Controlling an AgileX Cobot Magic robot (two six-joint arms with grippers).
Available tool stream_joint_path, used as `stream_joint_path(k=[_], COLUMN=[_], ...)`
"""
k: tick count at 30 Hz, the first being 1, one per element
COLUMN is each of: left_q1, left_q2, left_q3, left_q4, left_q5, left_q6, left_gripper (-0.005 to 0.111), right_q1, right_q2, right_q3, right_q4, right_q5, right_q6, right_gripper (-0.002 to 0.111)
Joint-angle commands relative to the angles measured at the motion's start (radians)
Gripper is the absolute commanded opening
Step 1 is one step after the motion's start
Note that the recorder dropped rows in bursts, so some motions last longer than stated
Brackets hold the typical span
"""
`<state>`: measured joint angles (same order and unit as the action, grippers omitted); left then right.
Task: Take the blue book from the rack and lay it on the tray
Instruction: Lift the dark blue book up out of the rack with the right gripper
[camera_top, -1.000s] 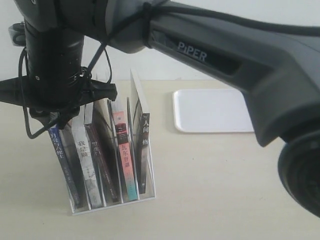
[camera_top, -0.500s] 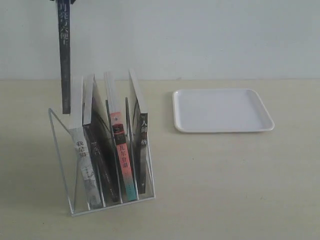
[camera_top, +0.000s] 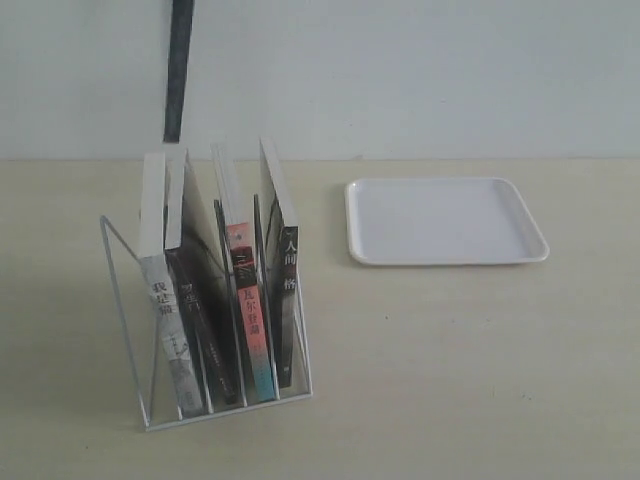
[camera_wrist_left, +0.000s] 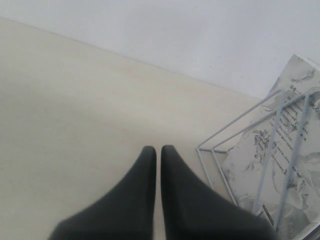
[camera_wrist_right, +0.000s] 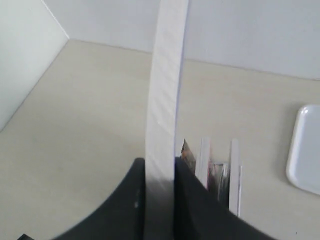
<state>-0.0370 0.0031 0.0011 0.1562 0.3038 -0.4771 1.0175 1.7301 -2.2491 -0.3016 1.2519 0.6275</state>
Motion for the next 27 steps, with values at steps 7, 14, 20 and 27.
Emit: stream_joint_path(k=[7, 14, 20, 27], left_q1=[0.001, 0.001, 0.001, 0.001], left_q2=[-0.003, -0.003, -0.003, -0.003], left_q3=[-0.001, -0.001, -0.001, -0.001], left_q4=[0.000, 0.000, 0.000, 0.000], left_q5=[-0.011, -0.011, -0.011, -0.011], left_q6=[0.001, 0.001, 0.001, 0.001], left_gripper=[0.004, 0.004, 0.004, 0.004], right_q1=[-0.002, -0.002, -0.002, -0.129], right_q2=[-0.213, -0.332, -0.472, -0.582], right_q3=[-0.007, 0.017, 0.225, 0.530], right_q4=[-0.170, -0.264, -0.438, -0.522], right_q5=[-0.031, -0.031, -0.031, -0.031], right_q6=[-0.062, -0.108, -0.085, -0.008], right_gripper=[0.000, 0.000, 0.000, 0.000])
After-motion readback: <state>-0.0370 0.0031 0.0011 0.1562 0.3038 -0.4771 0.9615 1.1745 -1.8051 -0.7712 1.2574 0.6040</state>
